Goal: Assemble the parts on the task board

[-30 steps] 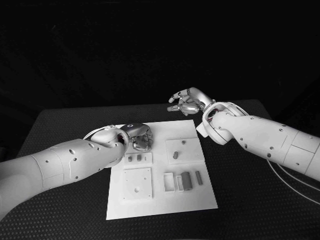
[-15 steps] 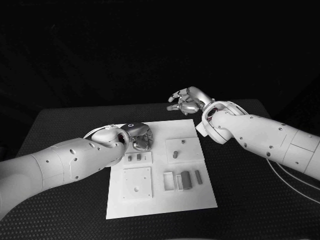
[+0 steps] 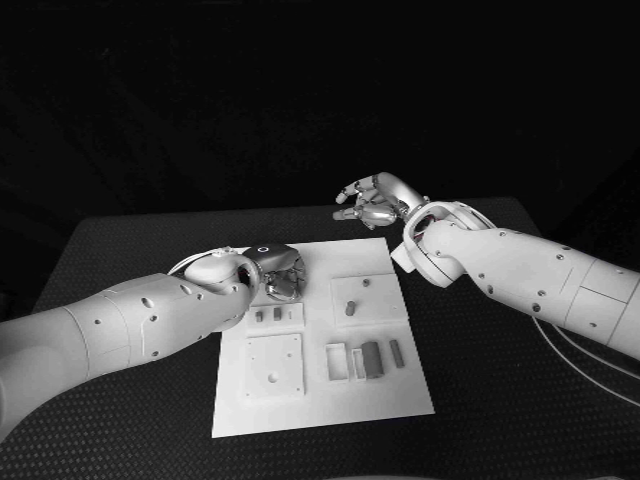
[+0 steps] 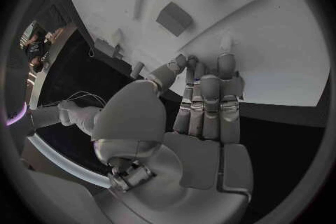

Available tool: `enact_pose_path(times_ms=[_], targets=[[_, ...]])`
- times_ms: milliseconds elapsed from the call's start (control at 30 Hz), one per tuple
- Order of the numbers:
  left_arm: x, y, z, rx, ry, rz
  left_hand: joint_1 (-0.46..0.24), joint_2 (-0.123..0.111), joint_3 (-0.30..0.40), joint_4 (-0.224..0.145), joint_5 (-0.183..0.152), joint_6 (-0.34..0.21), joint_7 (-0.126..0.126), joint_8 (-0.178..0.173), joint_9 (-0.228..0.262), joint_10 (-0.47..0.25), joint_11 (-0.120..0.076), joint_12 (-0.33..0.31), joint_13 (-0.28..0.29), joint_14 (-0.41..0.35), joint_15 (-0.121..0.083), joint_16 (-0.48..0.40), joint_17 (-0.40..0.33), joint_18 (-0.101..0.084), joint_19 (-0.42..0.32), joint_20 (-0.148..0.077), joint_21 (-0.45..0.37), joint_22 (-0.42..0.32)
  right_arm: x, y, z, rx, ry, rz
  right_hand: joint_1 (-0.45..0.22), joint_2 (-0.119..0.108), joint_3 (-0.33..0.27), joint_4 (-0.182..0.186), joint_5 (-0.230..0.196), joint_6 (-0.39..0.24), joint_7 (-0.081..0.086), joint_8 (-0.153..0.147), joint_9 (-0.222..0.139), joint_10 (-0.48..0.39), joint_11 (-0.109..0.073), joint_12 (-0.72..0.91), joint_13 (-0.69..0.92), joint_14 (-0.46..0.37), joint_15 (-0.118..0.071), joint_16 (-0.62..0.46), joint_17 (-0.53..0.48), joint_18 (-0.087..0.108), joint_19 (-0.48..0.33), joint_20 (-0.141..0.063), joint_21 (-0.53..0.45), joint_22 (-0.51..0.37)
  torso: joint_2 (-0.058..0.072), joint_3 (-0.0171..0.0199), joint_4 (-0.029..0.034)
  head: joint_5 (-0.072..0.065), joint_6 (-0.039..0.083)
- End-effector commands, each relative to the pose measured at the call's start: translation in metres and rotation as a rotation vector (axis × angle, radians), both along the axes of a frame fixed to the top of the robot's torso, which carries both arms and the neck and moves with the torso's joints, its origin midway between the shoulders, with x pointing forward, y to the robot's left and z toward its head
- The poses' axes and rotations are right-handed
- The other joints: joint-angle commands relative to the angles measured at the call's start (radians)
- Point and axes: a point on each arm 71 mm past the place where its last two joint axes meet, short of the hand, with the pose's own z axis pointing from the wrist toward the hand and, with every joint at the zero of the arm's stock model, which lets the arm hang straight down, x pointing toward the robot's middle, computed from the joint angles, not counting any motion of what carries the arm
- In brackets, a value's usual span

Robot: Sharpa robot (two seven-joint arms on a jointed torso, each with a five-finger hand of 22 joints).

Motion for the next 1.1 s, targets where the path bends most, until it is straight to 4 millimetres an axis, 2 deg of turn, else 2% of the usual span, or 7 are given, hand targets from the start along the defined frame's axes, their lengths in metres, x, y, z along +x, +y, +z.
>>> enact_pose_path(times_ms=[33,567,1100], targets=[[-0.0067,0.0039,-0.019,0.078,0.07,0.005,0.002,0.014,0.01,-0.002,0.003,0.003,0.004,0.002,-0.001,0.006,0.004,-0.006,0.0,0.009,-0.002,0.003,0.001,0.056,0.001,-0.006,0.007,0.024,-0.0006,0.0018,0.0004,-0.001,-0.001,0.015,-0.008,-0.001,-0.005,0.002,-0.003,-0.007,0.012,-0.006,-0.001,0.001,0.004,0.005,-0.001,0.006,-0.001,0.007,-0.002,0.013,0.004,-0.003,-0.004,0.01,0.0,0.0004,-0.0002,0.0,0.0],[-0.0066,0.0062,-0.017,0.069,0.035,0.001,0.082,0.023,0.098,-0.015,0.002,0.042,-0.013,0.023,0.004,0.055,-0.012,0.002,0.017,0.018,-0.018,-0.001,-0.002,0.049,-0.001,-0.017,0.019,0.023,-0.0006,0.0009,0.0004,-0.001,-0.002,0.013,-0.009,0.0,-0.005,0.003,-0.003,-0.007,0.012,-0.006,0.0,0.001,0.004,0.006,-0.002,0.006,-0.001,0.007,-0.002,0.013,0.004,-0.003,-0.004,0.01,0.0,0.0011,-0.0002,-0.002,-0.002],[-0.0067,0.0132,-0.0107,-0.013,-0.023,0.003,0.097,0.019,0.112,-0.014,0.0,0.065,-0.022,0.035,0.009,0.085,-0.022,0.007,0.029,0.032,-0.028,-0.003,-0.003,0.043,0.008,-0.026,0.027,0.022,-0.0005,0.0001,0.0004,-0.001,-0.003,0.011,-0.01,0.0,-0.005,0.003,-0.003,-0.007,0.011,-0.006,0.0,0.002,0.004,0.006,-0.002,0.006,-0.001,0.007,-0.002,0.013,0.004,-0.004,-0.004,0.01,0.0,0.0006,-0.0004,-0.003,-0.001]])
